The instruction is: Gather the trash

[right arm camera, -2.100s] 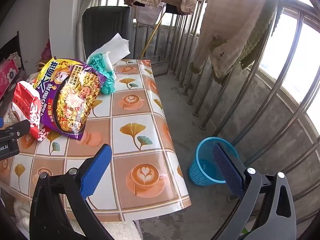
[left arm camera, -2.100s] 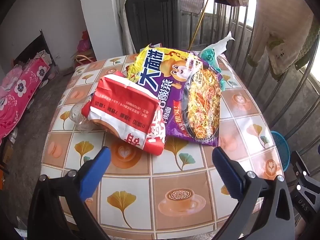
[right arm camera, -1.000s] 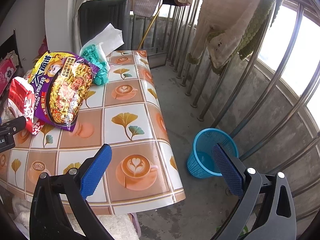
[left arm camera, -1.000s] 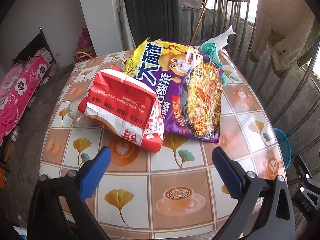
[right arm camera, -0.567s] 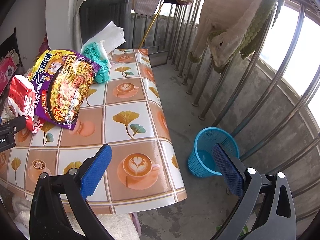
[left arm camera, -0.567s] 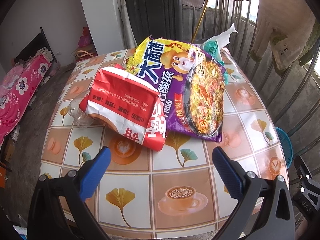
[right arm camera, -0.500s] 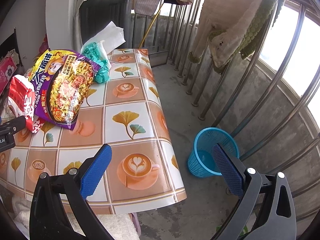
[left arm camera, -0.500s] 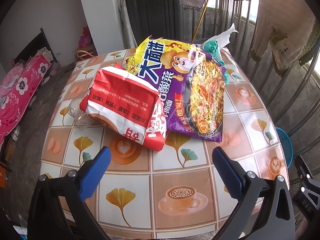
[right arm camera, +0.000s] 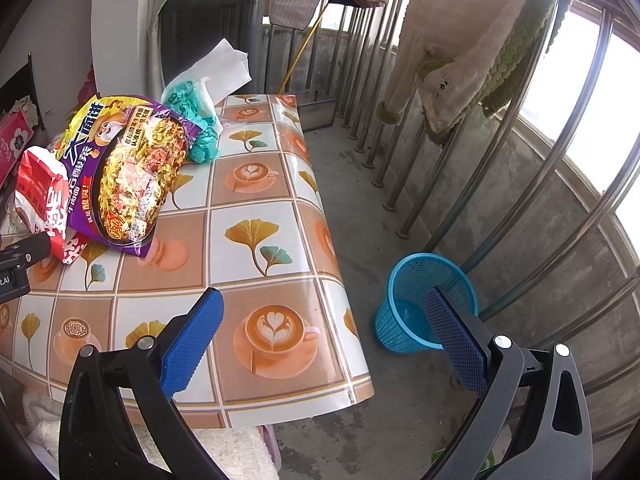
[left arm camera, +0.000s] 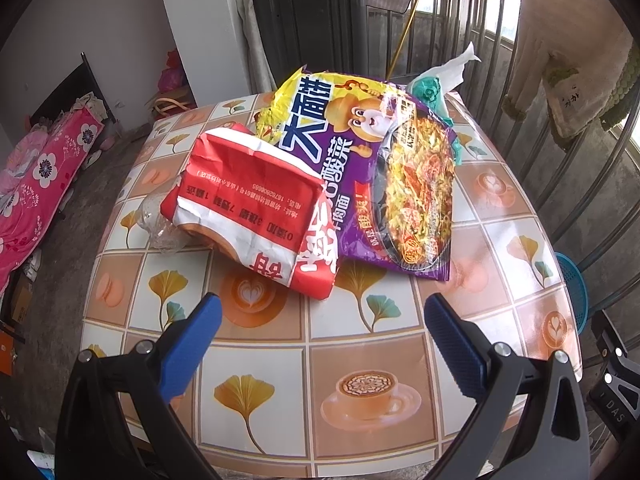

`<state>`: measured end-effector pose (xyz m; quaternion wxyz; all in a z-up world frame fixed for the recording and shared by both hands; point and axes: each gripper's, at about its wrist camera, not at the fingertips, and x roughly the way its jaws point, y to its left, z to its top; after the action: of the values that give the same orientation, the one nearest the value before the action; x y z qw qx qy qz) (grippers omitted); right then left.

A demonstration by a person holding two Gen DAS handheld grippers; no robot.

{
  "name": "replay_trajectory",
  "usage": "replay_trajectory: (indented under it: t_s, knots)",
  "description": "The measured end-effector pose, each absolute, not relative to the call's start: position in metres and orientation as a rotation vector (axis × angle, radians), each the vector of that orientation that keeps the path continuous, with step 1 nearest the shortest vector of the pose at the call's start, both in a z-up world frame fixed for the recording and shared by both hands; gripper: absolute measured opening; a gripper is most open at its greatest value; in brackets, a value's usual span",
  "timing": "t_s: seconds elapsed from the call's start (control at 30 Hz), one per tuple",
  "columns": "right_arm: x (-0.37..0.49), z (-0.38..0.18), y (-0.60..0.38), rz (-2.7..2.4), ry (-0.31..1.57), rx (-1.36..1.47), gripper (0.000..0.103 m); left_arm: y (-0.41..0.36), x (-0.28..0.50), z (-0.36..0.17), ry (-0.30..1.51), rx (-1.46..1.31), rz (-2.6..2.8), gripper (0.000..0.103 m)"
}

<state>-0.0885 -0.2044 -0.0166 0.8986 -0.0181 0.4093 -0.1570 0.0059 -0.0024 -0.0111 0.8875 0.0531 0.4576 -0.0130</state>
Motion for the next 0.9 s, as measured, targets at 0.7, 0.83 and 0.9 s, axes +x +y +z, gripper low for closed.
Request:
replay_trajectory:
  t_s: [0.7,0.83,0.9]
  knots:
    - [-0.086,-0.02,-0.201,-0.335,0.861,-0.037,0.096,0.007,0.013,-0.014,0.98,0.103,-0.016,0.099]
    - [-0.086,-0.02,-0.201,-0.334,0.862,-0.038,0.096,0.006,0.014,-0.014,0.979,0.104,-0.015,0.099]
    - [-0.086,-0.02,-0.201,-0.335,0.862,-0.039,0.096,0.005,0.013,-0.013,0.979,0.104,-0.014,0.099]
